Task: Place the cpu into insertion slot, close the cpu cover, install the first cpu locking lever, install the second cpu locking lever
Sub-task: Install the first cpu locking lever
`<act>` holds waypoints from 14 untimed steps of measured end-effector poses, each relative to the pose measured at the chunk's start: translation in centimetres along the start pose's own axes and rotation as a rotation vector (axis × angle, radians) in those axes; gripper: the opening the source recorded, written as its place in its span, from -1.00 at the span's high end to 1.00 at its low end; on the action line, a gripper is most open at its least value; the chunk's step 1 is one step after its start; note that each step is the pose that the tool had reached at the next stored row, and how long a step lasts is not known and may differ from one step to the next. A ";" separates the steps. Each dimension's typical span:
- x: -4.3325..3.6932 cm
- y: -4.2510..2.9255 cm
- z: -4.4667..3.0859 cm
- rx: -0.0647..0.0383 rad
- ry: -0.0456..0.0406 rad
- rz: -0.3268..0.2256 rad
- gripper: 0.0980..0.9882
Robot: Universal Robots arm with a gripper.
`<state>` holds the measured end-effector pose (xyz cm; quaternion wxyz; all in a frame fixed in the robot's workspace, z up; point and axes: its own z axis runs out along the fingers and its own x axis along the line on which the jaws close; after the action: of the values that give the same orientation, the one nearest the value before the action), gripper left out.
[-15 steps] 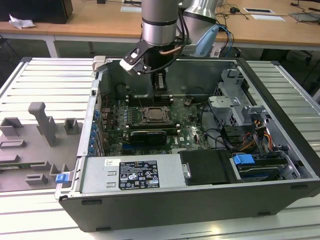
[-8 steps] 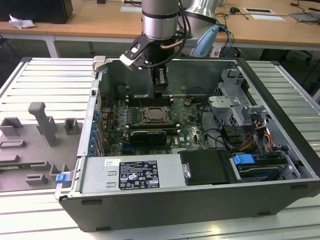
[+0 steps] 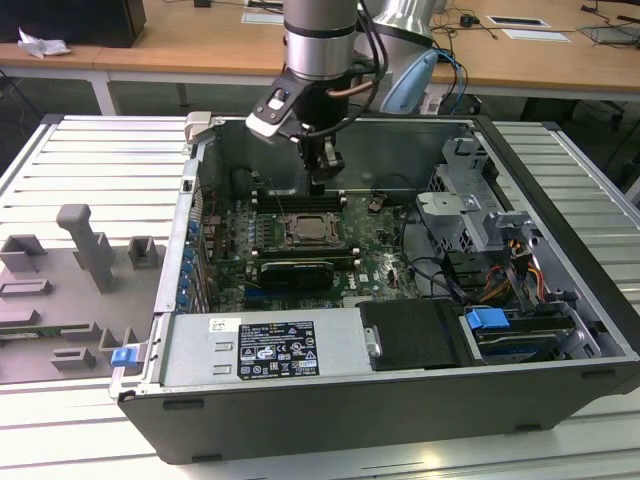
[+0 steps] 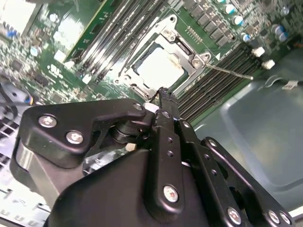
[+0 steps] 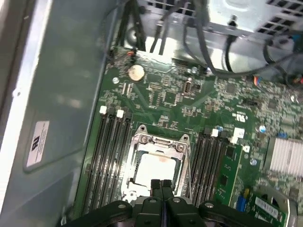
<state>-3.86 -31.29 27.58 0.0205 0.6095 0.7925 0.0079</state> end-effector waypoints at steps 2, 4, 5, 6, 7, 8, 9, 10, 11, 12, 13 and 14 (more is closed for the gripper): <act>0.00 0.00 0.00 -0.001 0.0015 -0.039 0.98; 0.00 0.00 0.00 -0.002 0.0029 -0.076 0.98; 0.00 0.00 0.00 -0.002 0.0036 -0.095 0.98; 0.00 0.00 0.00 -0.003 0.0047 -0.126 0.98; 0.00 0.00 0.00 -0.003 0.0052 -0.139 0.98; 0.00 0.00 0.00 -0.004 0.0058 -0.152 0.98; 0.00 0.00 0.00 -0.004 0.0064 -0.168 0.98; 0.00 0.00 0.00 -0.004 0.0073 -0.195 0.98; 0.00 0.00 0.00 -0.005 0.0082 -0.218 0.98; 0.00 0.00 0.00 -0.006 0.0091 -0.243 0.98; 0.00 0.01 0.00 -0.006 0.0095 -0.253 0.98; 0.00 0.01 0.00 -0.006 0.0096 -0.257 0.98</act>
<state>-3.85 -31.30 27.58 0.0193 0.5028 0.8641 0.0104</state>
